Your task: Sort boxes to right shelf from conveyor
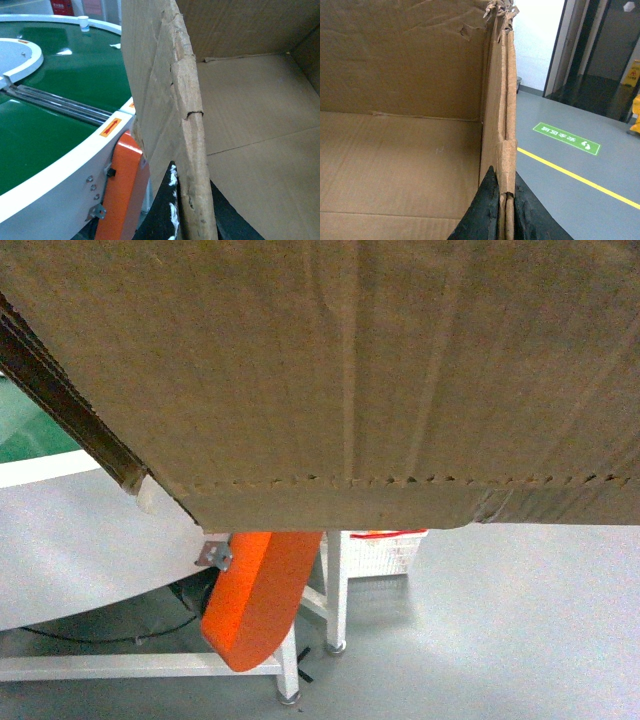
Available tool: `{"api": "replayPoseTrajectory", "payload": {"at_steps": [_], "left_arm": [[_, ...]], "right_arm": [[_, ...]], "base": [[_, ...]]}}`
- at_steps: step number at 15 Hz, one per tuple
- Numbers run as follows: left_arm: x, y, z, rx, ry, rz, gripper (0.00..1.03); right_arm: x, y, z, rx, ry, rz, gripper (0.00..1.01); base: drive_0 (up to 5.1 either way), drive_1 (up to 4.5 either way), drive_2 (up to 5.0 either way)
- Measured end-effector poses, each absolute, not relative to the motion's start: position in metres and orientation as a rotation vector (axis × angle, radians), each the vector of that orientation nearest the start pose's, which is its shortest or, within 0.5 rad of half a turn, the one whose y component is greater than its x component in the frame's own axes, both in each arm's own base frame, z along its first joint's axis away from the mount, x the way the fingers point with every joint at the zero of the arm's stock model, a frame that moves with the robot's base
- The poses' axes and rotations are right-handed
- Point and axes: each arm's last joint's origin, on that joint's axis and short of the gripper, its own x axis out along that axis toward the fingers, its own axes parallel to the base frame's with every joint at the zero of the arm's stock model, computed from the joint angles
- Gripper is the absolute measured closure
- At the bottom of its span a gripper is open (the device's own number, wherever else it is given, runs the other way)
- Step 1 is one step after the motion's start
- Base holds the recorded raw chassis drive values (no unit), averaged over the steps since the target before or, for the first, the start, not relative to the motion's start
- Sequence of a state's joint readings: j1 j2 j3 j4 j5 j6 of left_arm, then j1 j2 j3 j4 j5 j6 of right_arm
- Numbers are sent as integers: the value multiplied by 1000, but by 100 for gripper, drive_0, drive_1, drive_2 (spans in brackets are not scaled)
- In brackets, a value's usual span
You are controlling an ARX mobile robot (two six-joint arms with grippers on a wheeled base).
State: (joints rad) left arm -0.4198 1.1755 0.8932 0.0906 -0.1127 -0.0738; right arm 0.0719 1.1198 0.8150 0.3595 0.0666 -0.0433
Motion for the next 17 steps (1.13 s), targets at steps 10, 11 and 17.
{"api": "replayPoseTrajectory", "payload": {"at_steps": [10, 11, 17], "left_arm": [[243, -105, 318, -22, 197, -299, 99], [243, -105, 318, -22, 197, -299, 99], [243, -105, 318, -22, 197, -299, 99]], "right_arm": [[253, 16, 330, -39, -55, 4, 98], [253, 16, 330, -39, -55, 4, 98], [253, 16, 330, -39, -55, 4, 98]], "base": [[-163, -163, -163], [-149, -149, -149], [-154, -154, -154]]}}
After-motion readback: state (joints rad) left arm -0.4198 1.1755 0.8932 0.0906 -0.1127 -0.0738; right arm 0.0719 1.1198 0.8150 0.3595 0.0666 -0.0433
